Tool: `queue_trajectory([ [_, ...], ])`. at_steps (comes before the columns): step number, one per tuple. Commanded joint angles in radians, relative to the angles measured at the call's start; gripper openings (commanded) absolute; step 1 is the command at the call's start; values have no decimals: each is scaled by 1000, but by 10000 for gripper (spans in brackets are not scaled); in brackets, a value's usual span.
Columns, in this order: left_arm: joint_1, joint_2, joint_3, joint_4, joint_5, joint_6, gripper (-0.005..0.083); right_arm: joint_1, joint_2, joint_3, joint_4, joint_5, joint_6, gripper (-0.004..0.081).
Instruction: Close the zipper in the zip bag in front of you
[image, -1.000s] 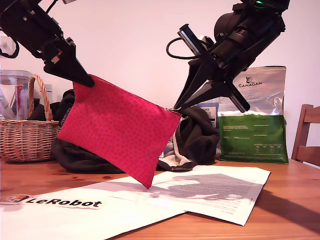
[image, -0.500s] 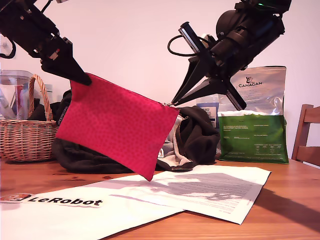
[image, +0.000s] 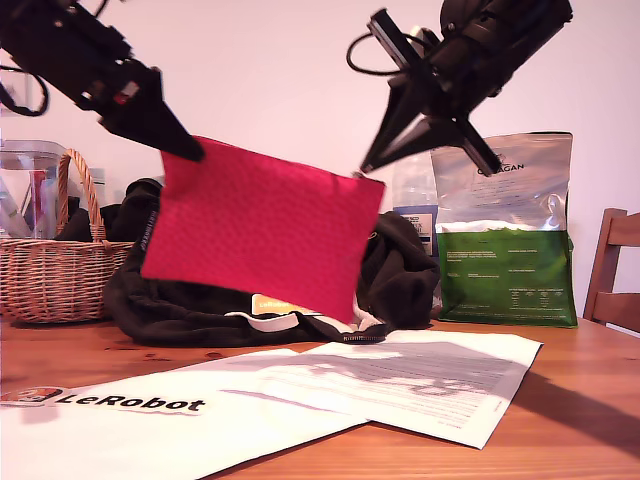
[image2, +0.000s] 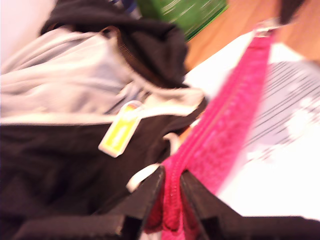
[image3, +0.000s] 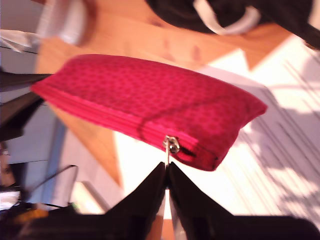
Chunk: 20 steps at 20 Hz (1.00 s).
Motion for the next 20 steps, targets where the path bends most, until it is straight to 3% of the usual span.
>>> queue_trajectory([
  [1, -17, 42, 5, 30, 25, -7, -22, 5, 16, 2, -21, 49, -39, -13],
  [4, -22, 93, 5, 74, 34, -45, -22, 4, 16, 2, -39, 145, -78, -13],
  [8, -41, 173, 5, 104, 38, -58, -22, -13, 16, 3, -53, 212, -101, -13],
  [17, -79, 205, 5, 61, 37, -58, -21, 35, 16, 2, -140, 216, -129, -13],
  [20, -79, 205, 5, -9, 38, -58, 77, 65, 16, 2, -165, 250, -137, -13],
])
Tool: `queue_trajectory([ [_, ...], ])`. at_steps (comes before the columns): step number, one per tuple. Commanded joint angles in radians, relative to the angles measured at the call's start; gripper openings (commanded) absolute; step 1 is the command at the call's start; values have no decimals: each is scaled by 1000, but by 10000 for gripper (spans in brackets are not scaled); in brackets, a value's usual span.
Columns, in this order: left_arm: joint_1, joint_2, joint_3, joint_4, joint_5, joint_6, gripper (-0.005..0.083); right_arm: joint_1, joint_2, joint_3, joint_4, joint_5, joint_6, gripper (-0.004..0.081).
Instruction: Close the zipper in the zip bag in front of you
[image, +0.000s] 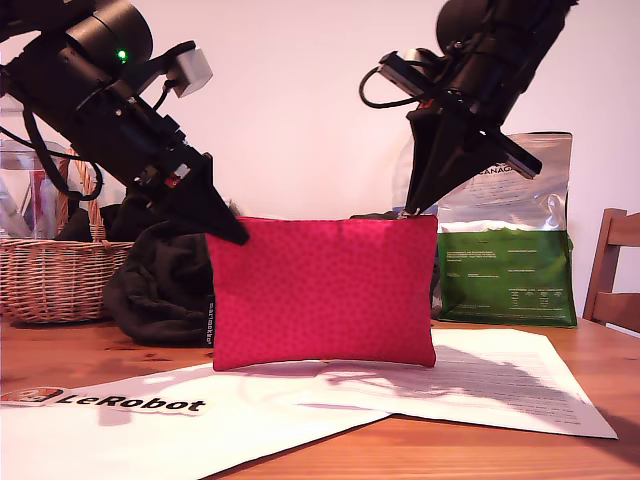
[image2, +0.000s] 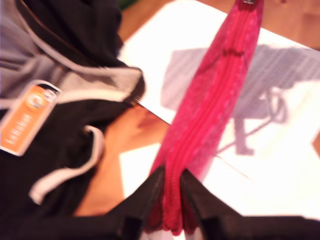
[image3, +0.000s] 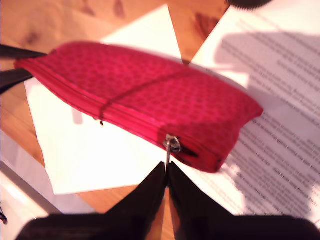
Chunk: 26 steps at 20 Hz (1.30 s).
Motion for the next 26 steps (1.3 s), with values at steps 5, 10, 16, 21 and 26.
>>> queue_trajectory([
  [5, -7, 1, 1, -62, 8, -6, 242, 55, 17, 1, -69, 43, -27, -13],
  [10, -7, -43, 14, -104, 34, 2, 407, 74, 18, 1, -97, 47, -30, -13],
  [16, -7, -130, 16, -203, 30, 31, 367, 90, 18, 1, -139, 69, -31, -13],
  [21, -6, -158, 16, -279, 30, 26, -21, 131, 18, 1, -164, 100, -25, -10],
  [26, -6, -159, 16, -295, 30, 19, -22, 163, 18, 1, -214, 123, -25, 288],
])
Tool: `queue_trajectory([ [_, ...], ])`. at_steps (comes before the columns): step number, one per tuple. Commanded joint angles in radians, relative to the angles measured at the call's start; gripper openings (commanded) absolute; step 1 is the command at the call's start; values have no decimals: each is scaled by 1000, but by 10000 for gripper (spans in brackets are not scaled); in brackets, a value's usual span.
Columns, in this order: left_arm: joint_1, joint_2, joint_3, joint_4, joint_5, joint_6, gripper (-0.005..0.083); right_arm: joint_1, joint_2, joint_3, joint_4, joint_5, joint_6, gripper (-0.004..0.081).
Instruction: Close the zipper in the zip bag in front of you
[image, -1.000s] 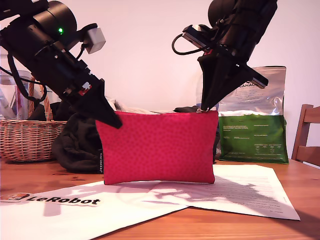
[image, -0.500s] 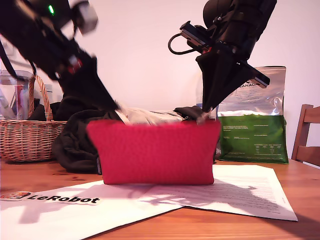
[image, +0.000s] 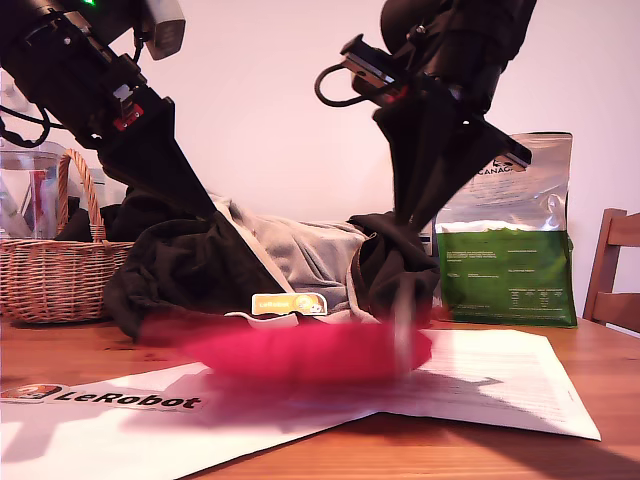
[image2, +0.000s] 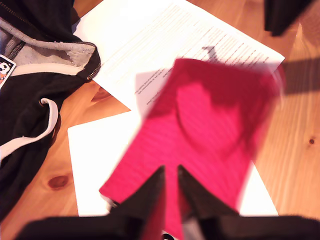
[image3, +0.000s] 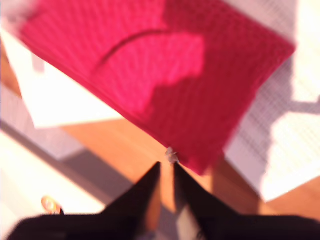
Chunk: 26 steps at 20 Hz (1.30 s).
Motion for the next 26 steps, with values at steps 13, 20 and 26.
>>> queue_trajectory([
  [13, 30, -14, 3, 194, -66, -177, -22, 2, 5, 1, 521, 188, -114, -11],
  [20, 104, -14, -2, 439, -121, -346, -22, -93, -10, -71, 875, 240, -116, -11],
  [26, 133, -39, -75, 486, -130, -390, -22, -193, -166, -364, 1173, 238, -121, -10],
])
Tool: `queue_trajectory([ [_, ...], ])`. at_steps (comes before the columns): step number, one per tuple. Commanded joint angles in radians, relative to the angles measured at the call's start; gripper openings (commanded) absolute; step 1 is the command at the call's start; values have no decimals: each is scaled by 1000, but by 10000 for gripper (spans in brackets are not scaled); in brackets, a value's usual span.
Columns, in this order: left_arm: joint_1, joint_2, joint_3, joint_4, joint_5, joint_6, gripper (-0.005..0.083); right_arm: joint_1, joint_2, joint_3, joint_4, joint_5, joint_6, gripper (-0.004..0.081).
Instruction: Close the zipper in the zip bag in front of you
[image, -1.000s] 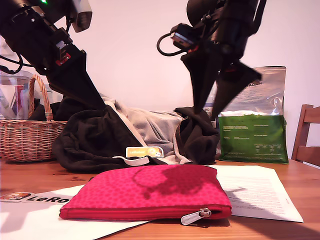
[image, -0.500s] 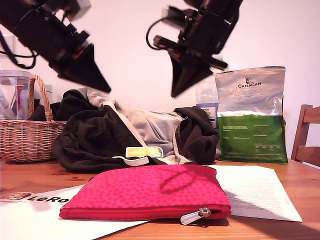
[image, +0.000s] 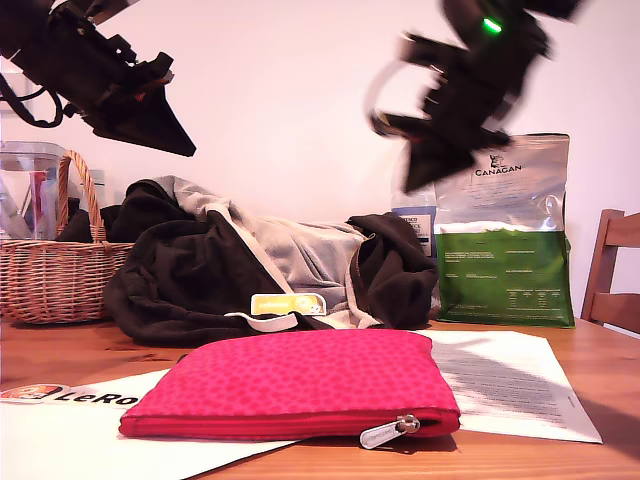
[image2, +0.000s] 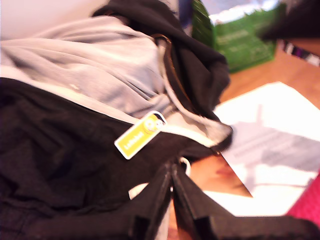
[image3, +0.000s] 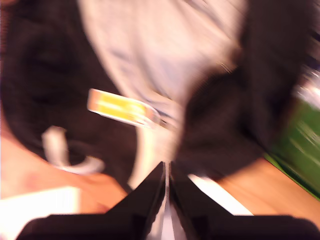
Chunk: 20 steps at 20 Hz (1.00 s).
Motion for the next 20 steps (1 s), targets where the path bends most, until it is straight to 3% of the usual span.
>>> queue_trajectory([
  [1, 1, -48, -74, 19, 0, -23, -22, -7, -121, -113, 85, -2, -7, -11],
  [6, 0, -217, -261, 83, -10, -69, -22, -21, -395, -409, 221, -10, -16, -11],
  [11, 0, -498, -470, 87, -11, -124, -22, 6, -690, -638, 204, -25, -16, -11],
  [15, -14, -694, -555, -10, -16, -151, -22, 44, -974, -738, 53, -14, -16, -11],
  [20, -46, -833, -554, -153, -17, -154, -22, 70, -1229, -744, -192, 27, -17, -10],
])
